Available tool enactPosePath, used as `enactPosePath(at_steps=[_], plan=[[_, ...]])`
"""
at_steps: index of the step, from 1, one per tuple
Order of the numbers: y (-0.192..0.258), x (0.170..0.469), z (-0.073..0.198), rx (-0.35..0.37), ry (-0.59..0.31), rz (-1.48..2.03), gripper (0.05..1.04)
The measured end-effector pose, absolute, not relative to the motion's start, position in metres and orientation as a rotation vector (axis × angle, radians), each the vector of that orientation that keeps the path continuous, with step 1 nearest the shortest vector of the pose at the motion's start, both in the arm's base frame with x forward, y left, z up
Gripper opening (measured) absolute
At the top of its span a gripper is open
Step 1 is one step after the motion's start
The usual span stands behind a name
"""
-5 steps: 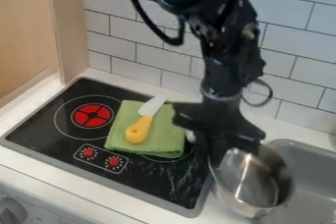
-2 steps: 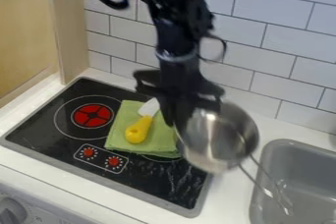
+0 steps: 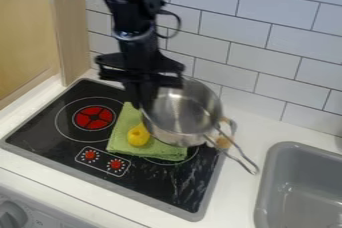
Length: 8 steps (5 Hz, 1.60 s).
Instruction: Moved the silver dish to the left edge of the stove
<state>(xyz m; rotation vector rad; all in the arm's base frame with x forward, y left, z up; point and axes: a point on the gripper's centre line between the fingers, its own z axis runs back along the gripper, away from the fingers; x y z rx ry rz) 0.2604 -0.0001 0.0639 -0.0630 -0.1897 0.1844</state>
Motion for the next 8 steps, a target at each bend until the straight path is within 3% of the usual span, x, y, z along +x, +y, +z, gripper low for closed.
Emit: enactPosePath(at_steps=[4, 8], plan=[[0.088, 0.243, 0.059, -0.066, -0.216, 0.494, 0.055], [0.130, 0.214, 0.013, -0.084, -0.133, 0.575, 0.055]])
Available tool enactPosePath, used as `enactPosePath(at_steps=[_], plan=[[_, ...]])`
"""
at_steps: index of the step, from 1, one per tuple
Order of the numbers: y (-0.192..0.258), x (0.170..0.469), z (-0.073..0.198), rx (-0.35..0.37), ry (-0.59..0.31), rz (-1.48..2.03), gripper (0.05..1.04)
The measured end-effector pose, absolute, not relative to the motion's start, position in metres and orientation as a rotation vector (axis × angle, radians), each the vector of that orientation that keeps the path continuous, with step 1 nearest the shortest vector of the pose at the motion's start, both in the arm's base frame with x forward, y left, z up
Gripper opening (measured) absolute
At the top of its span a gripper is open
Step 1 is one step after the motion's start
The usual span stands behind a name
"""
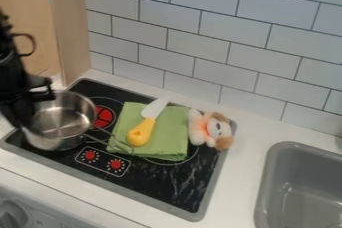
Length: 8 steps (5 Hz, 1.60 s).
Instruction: Moved the silver dish to the left edge of the stove
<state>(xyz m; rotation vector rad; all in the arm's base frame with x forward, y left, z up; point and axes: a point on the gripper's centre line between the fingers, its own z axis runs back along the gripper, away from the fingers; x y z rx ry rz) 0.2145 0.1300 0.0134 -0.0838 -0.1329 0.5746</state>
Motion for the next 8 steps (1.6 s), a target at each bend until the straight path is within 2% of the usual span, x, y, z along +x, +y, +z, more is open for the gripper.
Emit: enactPosePath(at_steps=[2, 3, 6, 8], plan=[[0.128, 0.214, 0.004, -0.117, -0.110, 0.551, 0.077], [0.126, 0.215, 0.001, -0.140, -0.075, 0.564, 0.239], [0.126, 0.217, 0.008, -0.135, -0.080, 0.554, 0.987], [0.124, 0.220, 0.031, -0.128, -0.131, 0.529, 1.003]])
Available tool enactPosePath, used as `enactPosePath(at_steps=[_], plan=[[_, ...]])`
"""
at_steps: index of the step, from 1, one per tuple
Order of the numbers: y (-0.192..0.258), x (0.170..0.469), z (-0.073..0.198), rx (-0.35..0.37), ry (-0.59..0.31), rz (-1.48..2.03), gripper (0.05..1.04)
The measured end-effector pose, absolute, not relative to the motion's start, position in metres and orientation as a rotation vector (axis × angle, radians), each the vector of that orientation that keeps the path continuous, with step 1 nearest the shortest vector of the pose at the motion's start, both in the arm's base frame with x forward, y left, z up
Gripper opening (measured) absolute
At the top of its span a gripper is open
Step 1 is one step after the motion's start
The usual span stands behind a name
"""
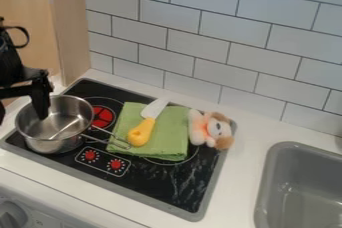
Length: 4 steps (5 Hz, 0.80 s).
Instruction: Moved the silver dish to the left edge of the stove
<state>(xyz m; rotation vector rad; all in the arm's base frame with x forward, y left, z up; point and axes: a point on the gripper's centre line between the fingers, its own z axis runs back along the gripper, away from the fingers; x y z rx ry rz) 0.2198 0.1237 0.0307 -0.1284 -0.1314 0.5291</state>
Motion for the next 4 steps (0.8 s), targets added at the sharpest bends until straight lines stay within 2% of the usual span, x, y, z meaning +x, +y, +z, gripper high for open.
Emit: enactPosePath(at_steps=[2, 3, 4], plan=[[0.121, 0.215, 0.061, -0.106, -0.228, 0.483, 0.999], [0.121, 0.213, 0.070, -0.071, -0.237, 0.463, 0.999], [0.121, 0.213, 0.070, -0.071, -0.238, 0.464, 0.999]])
